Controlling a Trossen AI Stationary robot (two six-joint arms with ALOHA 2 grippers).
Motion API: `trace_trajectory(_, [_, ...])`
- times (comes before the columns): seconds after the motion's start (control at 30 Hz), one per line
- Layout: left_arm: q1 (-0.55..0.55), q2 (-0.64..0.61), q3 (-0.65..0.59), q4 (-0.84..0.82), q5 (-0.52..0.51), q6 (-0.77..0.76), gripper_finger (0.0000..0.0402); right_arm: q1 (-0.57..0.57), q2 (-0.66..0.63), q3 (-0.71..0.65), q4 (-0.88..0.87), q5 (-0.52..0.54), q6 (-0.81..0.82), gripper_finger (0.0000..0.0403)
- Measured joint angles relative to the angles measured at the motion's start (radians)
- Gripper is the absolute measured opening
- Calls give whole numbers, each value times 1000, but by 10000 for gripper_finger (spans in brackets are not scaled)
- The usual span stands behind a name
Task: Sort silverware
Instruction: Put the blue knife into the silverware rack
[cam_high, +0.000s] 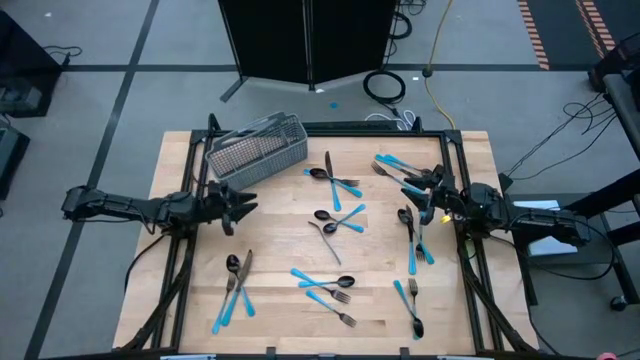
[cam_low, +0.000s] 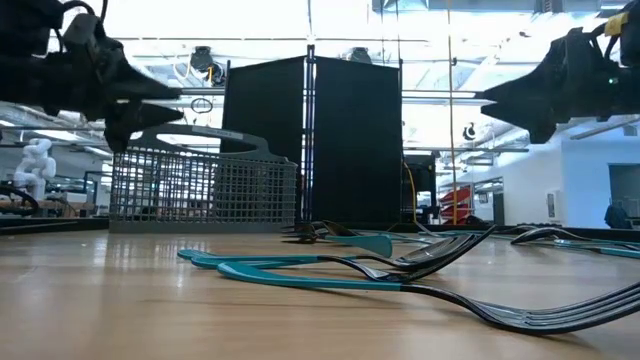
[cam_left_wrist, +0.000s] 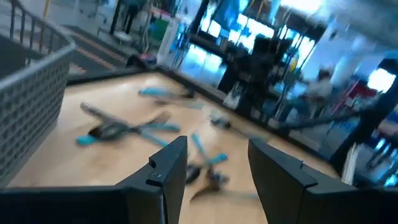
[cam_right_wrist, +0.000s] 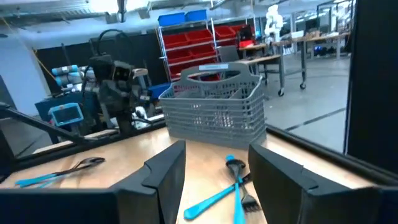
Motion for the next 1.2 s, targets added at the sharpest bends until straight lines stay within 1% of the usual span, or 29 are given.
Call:
trace_trajectory(0.1, [0, 0, 0, 36, 12, 15, 167, 0, 1, 0, 8, -58, 27, 169])
trace_trajectory(0.23, [0, 0, 3, 76, 34, 2, 167, 1, 1, 0, 93, -156, 33, 169])
trace_trajectory(0.3, [0, 0, 6, 117, 98, 13, 167, 1, 5, 0, 131, -195, 32, 169])
trace_trajectory(0.4, [0, 0, 10, 179, 195, -2, 167, 1, 13, 0, 159, -201, 30, 169])
trace_trajectory(0.47, [-1, 8, 26, 178, 278, -21, 167, 1, 23, 1, 183, -201, 11, 169])
trace_trajectory(0.53, [-11, 42, 80, 137, 317, -58, 166, 1, 39, 17, 200, -199, -13, 169])
trace_trajectory(0.6, [-35, 104, 163, 30, 315, -71, 164, 1, 63, 49, 213, -199, -35, 169])
trace_trajectory(0.67, [-70, 203, 269, -102, 290, -84, 161, 1, 94, 90, 212, -199, -64, 169])
trace_trajectory(0.8, [-156, 455, 549, -364, 269, -172, 158, 0, 182, 186, 204, -179, -108, 169])
trace_trajectory(0.93, [-253, 725, 878, -774, 265, -366, 157, 0, 259, 297, 128, -91, -140, 169])
trace_trajectory(1.03, [-329, 926, 1085, -1054, 265, -534, 157, 0, 302, 362, 33, -80, -169, 169])
trace_trajectory(1.1, [-374, 1044, 1183, -1160, 275, -627, 157, 0, 323, 392, -28, -82, -174, 169])
trace_trajectory(1.2, [-432, 1187, 1264, -1243, 356, -740, 157, 0, 346, 415, -84, -83, -175, 169])
